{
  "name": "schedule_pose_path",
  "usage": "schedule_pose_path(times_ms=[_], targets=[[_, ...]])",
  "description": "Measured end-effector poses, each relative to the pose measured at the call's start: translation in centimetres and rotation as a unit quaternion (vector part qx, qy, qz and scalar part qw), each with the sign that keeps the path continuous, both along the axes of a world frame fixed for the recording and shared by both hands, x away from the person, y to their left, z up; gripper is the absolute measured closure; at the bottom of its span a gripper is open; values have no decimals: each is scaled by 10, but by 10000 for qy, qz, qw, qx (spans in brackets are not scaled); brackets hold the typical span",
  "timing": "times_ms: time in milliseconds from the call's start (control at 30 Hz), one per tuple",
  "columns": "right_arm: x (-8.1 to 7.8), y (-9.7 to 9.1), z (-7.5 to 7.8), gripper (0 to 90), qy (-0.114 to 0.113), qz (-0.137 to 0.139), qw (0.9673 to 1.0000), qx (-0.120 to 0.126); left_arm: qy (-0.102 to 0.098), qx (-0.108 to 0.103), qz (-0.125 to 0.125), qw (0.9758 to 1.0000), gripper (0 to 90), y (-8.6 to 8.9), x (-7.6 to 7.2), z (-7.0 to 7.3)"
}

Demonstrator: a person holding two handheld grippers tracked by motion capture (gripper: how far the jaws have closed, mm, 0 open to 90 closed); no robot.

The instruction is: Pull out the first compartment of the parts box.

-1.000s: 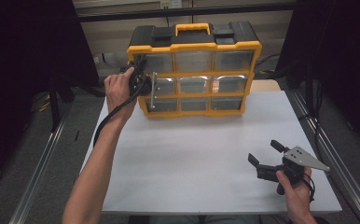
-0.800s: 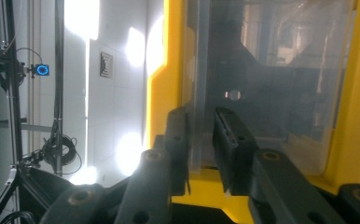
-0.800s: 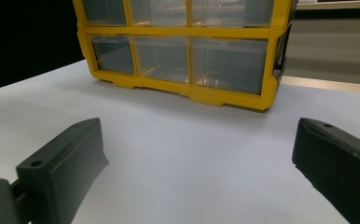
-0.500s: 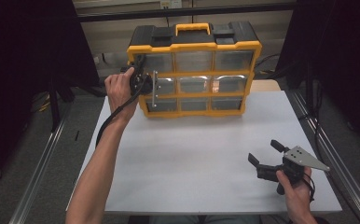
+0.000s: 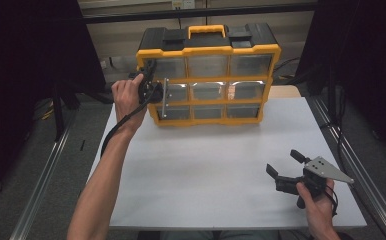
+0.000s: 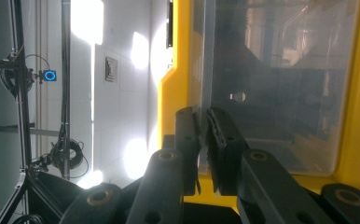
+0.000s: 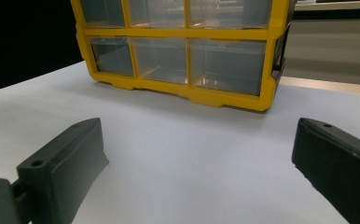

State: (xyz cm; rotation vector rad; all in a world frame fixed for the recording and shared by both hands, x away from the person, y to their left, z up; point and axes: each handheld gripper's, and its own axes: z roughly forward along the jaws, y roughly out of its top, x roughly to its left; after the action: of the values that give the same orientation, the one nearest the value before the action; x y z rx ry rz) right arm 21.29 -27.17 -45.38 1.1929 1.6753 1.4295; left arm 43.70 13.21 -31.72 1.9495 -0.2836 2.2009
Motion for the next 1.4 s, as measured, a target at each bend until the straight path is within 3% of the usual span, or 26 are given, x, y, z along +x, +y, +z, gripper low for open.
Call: schedule_pose_path(times_ms=[167, 200, 300, 367, 400, 533, 633, 700, 833, 1033, 1067, 1100, 1167, 1200, 1400], targets=[[0, 0, 0, 22, -18, -26, 10000, -6, 34, 64, 75, 9999, 829, 1, -6, 0], [0, 0, 0, 22, -18, -27, 10000, -4, 79, -8, 48, 10000, 826, 1, -7, 0], [0, -1, 0, 22, -14, -38, 10000, -7, 34, 94, -6, 9999, 817, 2, -8, 3], [0, 0, 0, 22, -24, -24, 10000, -13, 212, -160, -44, 9996, 782, 3, -8, 3], [0, 0, 0, 22, -28, -25, 10000, -15, 197, -61, -43, 9998, 787, 3, -8, 6], [0, 0, 0, 22, -4, -6, 10000, -5, 396, -119, -61, 9991, 811, 5, -9, 8], [0, 0, 0, 22, 5, -21, 10000, 9, 357, -111, -98, 9993, 812, 5, -10, 9], [0, 0, 0, 22, -2, -14, 10000, 3, 457, -232, -103, 9986, 809, 6, -11, 9], [0, 0, 0, 22, -9, -28, 10000, 4, 410, -194, -135, 9989, 809, 6, -13, 10], [0, 0, 0, 22, -15, -44, 10000, -4, 444, -305, -176, 9984, 809, 8, -18, 8], [0, 0, 0, 22, -17, -37, 10000, -4, 414, -240, -165, 9987, 809, 8, -19, 9], [0, 0, 0, 22, -13, -34, 10000, -1, 434, -315, -201, 9984, 809, 8, -20, 8], [0, 0, 0, 22, -28, -63, 10000, 2, 366, -202, -229, 9989, 811, 8, -21, 10], [0, -1, 0, 21, -31, -62, 10000, 0, 441, -245, -210, 9985, 810, 9, -22, 9], [0, -1, 0, 21, -36, -54, 10000, 9, 412, -246, -225, 9986, 812, 9, -25, 9]])
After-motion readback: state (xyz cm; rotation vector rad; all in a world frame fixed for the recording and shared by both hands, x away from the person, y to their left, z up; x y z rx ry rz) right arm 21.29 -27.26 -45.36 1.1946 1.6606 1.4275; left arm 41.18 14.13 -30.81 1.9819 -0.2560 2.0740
